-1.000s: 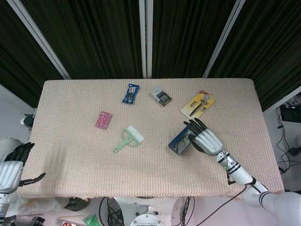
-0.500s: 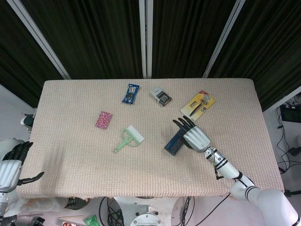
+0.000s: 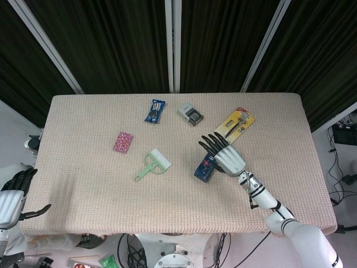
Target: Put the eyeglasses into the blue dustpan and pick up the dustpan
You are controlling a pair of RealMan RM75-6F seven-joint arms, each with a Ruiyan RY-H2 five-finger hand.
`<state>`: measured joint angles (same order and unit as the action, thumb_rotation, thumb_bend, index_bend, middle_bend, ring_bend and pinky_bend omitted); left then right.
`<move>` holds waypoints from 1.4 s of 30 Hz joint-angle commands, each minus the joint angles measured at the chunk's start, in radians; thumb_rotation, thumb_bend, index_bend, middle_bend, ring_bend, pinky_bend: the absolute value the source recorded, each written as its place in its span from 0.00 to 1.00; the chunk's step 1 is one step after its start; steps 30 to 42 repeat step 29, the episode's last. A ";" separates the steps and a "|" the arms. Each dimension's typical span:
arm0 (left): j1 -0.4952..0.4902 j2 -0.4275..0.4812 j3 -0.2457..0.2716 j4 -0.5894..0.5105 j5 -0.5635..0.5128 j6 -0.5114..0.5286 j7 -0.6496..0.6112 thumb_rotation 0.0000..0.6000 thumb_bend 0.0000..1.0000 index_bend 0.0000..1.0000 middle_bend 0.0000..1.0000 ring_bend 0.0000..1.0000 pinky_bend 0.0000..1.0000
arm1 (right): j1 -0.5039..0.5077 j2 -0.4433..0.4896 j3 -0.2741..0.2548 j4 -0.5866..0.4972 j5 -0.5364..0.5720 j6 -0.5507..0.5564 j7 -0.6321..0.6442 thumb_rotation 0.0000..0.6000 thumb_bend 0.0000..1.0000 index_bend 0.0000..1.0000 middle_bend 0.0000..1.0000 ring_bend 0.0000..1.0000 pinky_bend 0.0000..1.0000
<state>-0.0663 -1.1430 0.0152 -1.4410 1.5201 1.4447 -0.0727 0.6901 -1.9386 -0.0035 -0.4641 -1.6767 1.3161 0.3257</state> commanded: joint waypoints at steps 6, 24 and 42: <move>0.000 0.001 -0.001 -0.007 0.004 0.004 0.006 0.65 0.11 0.06 0.06 0.09 0.23 | -0.008 0.028 0.028 -0.019 0.018 0.077 0.006 1.00 0.18 0.00 0.00 0.00 0.00; 0.007 0.015 -0.010 -0.064 0.033 0.060 0.052 0.65 0.11 0.06 0.06 0.09 0.23 | -0.421 0.769 0.011 -0.971 0.361 0.140 -0.364 1.00 0.18 0.00 0.00 0.00 0.00; 0.002 0.026 -0.012 -0.078 0.039 0.059 0.061 0.65 0.11 0.06 0.06 0.09 0.23 | -0.504 0.760 0.029 -0.944 0.438 0.161 -0.301 1.00 0.18 0.00 0.00 0.00 0.00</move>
